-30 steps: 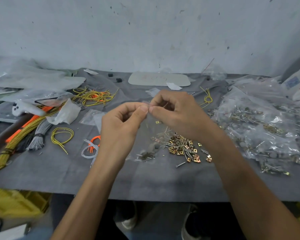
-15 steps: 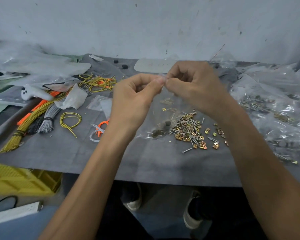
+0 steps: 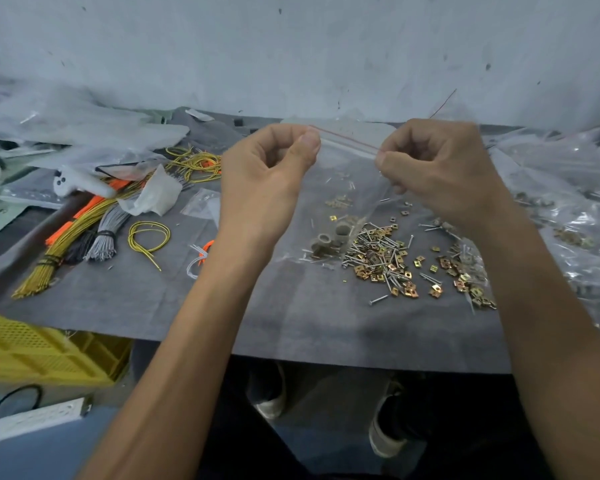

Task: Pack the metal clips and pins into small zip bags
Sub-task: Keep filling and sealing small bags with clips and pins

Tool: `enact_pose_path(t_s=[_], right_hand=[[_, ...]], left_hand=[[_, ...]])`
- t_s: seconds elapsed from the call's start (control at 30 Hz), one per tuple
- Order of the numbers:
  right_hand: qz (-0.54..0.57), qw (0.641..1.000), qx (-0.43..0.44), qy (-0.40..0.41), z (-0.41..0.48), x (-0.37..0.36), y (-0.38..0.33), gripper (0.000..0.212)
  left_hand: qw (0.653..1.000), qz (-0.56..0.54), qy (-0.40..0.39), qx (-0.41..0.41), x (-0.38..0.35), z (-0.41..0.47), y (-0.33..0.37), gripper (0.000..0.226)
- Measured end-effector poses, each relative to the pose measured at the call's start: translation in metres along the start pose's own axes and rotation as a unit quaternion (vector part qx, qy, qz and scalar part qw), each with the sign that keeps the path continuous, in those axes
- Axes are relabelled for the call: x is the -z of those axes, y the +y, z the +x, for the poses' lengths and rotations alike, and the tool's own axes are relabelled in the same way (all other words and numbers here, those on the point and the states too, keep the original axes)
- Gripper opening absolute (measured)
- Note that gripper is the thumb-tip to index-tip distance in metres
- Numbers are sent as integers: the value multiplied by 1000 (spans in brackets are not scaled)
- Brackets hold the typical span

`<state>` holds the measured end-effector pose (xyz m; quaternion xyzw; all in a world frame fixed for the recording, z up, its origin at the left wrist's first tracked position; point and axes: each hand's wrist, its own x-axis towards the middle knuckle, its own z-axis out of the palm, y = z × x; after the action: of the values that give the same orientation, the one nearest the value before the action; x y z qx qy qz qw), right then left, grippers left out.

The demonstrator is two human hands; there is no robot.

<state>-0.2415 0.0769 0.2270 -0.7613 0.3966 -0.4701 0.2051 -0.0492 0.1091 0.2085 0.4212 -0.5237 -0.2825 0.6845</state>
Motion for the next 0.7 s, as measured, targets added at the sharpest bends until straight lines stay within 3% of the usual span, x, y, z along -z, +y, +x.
enact_pose_path(t_s=[0.2,0.47,0.63,0.7], right_hand=[[7,1000,-11,-24,-1,5,10,16],[-58,998,-19,-30,0,11,20,10],[-115,990,-38,-69,1,33,39,12],[-143,987,-55,-43,7,54,56,10]], left_hand=[[1000,9,11,1,-1,1,-10,14],[1000,15,12,8,-3,4,-25,15],[993,50,-101,36,6,8,-56,16],[989,84,-104,64,19,16,-80,19]])
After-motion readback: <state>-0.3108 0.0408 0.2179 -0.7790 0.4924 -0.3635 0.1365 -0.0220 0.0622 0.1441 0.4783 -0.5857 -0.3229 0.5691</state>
